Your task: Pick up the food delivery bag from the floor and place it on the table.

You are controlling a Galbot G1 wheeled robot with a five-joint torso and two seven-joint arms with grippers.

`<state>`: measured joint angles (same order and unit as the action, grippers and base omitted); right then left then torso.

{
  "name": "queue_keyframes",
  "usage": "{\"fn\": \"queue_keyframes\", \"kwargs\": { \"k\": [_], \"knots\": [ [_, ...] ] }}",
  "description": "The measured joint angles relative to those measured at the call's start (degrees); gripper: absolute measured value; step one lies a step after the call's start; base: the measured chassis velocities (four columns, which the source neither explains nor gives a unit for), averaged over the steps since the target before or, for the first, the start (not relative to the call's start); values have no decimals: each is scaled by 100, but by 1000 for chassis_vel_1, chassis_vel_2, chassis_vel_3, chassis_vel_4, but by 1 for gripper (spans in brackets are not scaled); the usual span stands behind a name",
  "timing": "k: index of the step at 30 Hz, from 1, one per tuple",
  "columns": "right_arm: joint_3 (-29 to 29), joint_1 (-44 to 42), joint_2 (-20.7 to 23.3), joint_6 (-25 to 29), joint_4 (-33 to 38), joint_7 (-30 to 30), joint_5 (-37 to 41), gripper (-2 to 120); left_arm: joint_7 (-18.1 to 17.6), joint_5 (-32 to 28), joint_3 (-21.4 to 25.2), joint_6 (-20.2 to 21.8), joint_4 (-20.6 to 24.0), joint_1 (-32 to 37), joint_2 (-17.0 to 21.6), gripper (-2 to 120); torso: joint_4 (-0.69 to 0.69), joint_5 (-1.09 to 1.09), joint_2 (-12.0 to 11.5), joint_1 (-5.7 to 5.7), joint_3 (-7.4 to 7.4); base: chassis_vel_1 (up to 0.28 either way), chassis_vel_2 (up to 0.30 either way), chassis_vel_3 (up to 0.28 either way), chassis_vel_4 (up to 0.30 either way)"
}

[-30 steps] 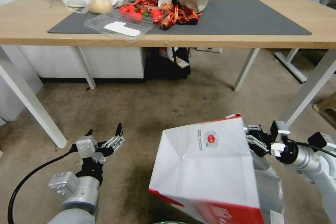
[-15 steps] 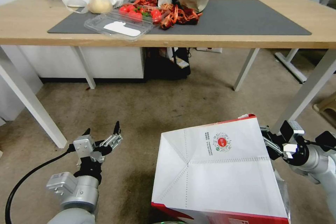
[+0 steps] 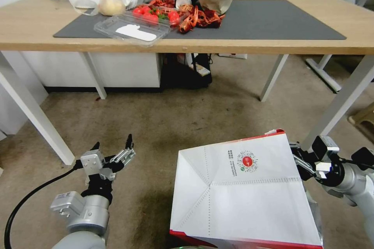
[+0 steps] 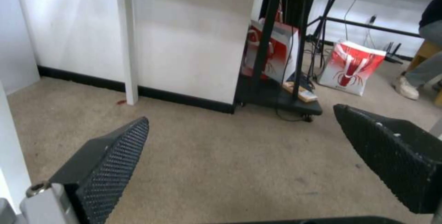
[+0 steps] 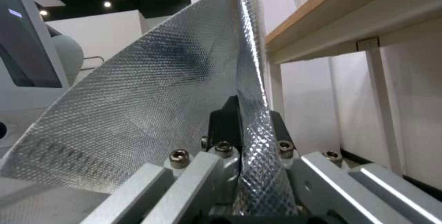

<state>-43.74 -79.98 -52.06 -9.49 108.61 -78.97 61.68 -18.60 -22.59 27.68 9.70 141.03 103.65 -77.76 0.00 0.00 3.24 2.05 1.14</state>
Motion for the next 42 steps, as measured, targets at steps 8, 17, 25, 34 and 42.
{"fn": "queue_keyframes", "kwargs": {
  "k": [8, 17, 25, 34, 42],
  "knots": [
    [-17, -34, -15, 5, 43, 11, -34, 0, 14, 12, 8, -1, 32, 37, 12, 100, 0, 0, 198, 9, 188, 0, 0, 0, 0],
    [-119, -110, -4, 8, 120, 21, -31, 0, 35, 100, -6, -27, 70, 81, 9, 100, 0, 0, 406, 36, 373, 0, 0, 0, 0],
    [-133, -138, 2, 9, 169, 45, -36, 0, 49, 96, -13, -49, 134, 117, 1, 100, 0, 0, 684, 88, 597, 0, 0, 0, 0],
    [-133, -119, 25, 17, 186, 72, -38, 0, 61, 109, -13, -40, 158, 121, -14, 100, 0, 0, 886, 127, 761, 0, 0, 0, 0],
    [-161, -139, 26, 23, 205, 88, -38, 0, 69, 135, -8, -42, 160, 150, -22, 100, 0, 0, 1057, 175, 884, 0, 0, 0, 0]
  ]
}}
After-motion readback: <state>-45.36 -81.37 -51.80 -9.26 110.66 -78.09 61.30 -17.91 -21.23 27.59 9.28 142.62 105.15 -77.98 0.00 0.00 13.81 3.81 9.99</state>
